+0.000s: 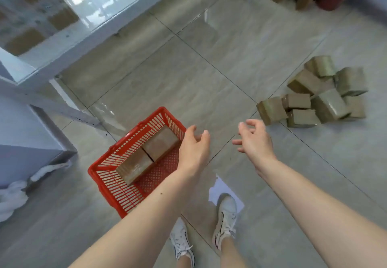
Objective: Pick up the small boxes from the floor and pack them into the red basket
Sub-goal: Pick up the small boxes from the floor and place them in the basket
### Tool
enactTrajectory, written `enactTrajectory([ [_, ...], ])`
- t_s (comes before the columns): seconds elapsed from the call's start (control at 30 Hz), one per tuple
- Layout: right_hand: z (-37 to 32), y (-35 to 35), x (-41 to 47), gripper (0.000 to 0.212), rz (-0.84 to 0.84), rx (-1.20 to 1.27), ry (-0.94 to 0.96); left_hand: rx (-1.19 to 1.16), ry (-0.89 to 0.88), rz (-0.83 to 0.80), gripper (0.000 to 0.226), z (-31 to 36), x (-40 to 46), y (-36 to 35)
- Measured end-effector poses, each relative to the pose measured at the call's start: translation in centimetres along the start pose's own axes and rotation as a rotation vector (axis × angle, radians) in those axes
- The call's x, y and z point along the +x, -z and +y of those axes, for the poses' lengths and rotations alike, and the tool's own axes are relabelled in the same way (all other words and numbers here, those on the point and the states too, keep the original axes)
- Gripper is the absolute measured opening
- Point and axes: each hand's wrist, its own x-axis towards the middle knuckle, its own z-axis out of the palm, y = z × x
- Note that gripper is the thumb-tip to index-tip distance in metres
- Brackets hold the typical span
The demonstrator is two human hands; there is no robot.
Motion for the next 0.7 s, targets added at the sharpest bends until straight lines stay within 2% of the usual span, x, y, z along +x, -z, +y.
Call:
enactTrajectory([
  [0.3,5.7,14.9,2.7,0.036,0.115,0.165,-0.134,0.153,-0.029,-0.120,0.056,4.3,-4.3,-13.7],
  [0.7,10.0,33.6,11.4,0.028,0.188,0.303,-0.211,0.174,-0.031,-0.194,0.053,12.3,-6.0,-33.0],
])
